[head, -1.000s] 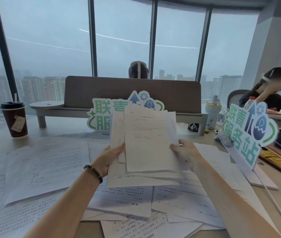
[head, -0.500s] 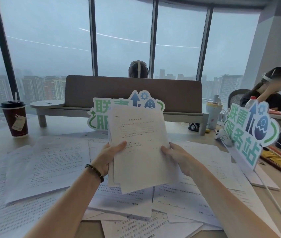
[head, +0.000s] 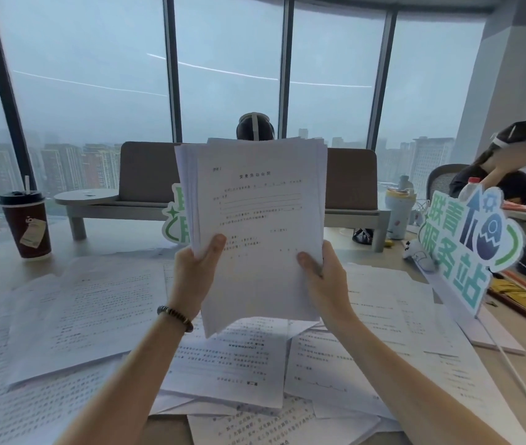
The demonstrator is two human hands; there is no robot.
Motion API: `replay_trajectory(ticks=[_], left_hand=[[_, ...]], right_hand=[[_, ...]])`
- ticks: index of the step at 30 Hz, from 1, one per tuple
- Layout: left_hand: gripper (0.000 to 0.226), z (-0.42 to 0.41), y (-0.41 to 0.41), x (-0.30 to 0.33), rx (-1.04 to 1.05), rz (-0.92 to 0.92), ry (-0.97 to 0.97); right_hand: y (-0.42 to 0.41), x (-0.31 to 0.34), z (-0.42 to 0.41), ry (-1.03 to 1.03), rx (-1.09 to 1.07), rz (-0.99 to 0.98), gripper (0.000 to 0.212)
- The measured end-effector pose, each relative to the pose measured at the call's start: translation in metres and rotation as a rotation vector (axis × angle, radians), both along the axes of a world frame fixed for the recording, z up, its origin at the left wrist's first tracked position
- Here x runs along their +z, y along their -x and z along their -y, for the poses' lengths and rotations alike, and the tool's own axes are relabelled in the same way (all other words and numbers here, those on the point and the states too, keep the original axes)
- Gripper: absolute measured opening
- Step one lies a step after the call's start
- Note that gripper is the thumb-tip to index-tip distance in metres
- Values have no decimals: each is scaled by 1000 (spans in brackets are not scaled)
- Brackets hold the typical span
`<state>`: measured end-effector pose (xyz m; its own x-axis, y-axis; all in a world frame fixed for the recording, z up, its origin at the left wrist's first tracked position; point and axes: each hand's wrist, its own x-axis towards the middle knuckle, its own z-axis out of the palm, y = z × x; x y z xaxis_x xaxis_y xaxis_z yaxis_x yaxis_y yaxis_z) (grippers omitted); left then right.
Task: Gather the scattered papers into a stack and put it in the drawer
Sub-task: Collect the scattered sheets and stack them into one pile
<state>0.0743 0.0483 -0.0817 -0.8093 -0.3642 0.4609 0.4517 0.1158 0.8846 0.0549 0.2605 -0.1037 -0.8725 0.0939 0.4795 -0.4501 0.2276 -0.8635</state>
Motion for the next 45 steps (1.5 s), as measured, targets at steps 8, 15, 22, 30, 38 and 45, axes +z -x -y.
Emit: replay_trajectory(ticks=[8, 15, 22, 30, 38, 45], left_hand=[[15, -2, -5, -9, -214, 60, -69], [15, 1, -3, -9, -249, 96, -117], [22, 9, -3, -5, -312, 135, -84], [21, 9, -2, -12, -361, 144, -107], [5, 6, 7, -22, -220, 142, -4], [15, 6, 15, -17, -43, 192, 220]], right_hand=[[-8, 4, -1, -118, 50, -22, 71], [-6, 23, -2, -95, 86, -136, 86], [-1, 23, -2, 35, 116, -159, 84], [2, -2, 2, 69, 143, 120, 25], [5, -11, 1, -105, 119, 113, 22], [18, 6, -16, -432, 127, 293, 38]])
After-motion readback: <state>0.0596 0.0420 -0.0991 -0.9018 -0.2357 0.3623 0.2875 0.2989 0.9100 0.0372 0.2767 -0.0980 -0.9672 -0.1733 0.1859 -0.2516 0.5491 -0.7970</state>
